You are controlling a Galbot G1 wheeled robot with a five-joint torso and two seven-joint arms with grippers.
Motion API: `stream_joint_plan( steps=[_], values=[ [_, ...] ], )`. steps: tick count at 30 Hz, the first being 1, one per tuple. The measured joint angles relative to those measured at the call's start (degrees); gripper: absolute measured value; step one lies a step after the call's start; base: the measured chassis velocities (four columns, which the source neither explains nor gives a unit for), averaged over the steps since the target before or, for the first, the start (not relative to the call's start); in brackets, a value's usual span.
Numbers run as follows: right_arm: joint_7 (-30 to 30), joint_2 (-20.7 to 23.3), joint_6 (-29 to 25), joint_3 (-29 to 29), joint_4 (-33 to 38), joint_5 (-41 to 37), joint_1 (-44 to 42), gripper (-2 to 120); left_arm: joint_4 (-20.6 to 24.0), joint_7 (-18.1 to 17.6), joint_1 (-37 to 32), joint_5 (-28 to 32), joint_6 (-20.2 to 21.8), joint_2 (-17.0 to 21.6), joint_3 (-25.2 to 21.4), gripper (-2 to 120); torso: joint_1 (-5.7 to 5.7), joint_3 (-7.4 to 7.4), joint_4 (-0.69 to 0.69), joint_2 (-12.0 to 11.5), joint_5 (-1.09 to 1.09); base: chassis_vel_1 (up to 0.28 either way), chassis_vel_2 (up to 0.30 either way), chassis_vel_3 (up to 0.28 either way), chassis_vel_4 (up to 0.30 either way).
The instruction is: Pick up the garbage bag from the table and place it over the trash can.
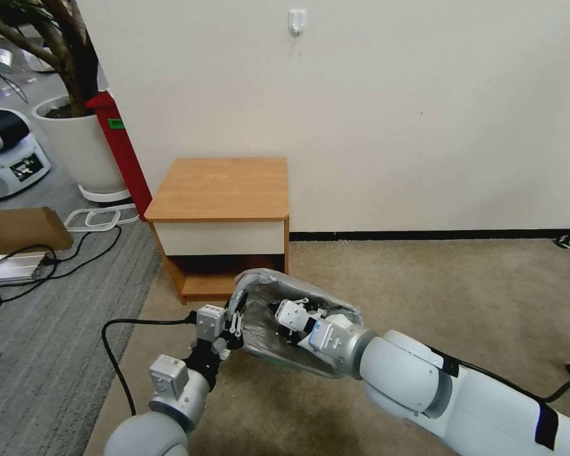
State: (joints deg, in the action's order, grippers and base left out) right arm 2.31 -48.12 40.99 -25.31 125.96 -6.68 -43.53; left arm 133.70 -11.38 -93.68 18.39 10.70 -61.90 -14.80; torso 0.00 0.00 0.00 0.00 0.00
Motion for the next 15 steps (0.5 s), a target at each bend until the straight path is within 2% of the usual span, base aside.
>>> stream_joint_plan(
  steps=[15],
  values=[
    [-1.83, -0.78, -0.3, -0.29, -3.61, 1.79, -2.47, 0, 1.24, 1.94, -0.74, -2.15, -0.49, -1.0, 1.36, 7, 0.0, 0.0, 0.0, 0.0, 0.0, 0.0, 0.0, 0.0, 0.0]
  ],
)
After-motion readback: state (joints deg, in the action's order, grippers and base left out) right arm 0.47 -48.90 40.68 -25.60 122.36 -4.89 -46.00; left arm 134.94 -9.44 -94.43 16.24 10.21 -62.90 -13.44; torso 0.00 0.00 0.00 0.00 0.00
